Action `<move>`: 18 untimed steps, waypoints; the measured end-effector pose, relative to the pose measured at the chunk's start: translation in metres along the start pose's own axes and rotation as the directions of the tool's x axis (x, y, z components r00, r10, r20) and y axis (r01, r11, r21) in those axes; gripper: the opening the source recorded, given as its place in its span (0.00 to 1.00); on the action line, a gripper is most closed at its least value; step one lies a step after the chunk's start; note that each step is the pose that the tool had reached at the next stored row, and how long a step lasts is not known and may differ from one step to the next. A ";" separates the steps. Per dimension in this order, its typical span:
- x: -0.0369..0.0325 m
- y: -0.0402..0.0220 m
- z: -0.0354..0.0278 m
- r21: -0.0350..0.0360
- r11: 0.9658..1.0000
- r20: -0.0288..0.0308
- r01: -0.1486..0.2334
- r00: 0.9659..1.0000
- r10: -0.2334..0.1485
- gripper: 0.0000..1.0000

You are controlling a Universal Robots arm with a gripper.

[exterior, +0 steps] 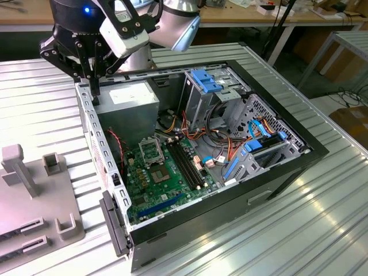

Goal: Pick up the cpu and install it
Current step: 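Reach for the cpu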

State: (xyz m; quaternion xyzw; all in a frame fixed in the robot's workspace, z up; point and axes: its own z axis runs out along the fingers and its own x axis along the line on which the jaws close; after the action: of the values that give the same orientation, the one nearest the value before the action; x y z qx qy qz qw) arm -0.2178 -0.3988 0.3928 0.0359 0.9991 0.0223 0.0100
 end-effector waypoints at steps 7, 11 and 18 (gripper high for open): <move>0.0058 -0.0004 -0.0001 0.000 1.000 0.000 0.000 1.000 0.000 0.11; 0.0090 -0.0007 -0.0001 0.000 1.000 0.000 0.000 1.000 0.000 0.11; 0.0143 -0.0010 -0.0002 0.000 1.000 -0.001 0.000 1.000 0.000 0.11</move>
State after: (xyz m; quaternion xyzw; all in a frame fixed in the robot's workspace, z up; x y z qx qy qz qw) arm -0.2321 -0.3988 0.3926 0.0360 0.9991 0.0223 0.0097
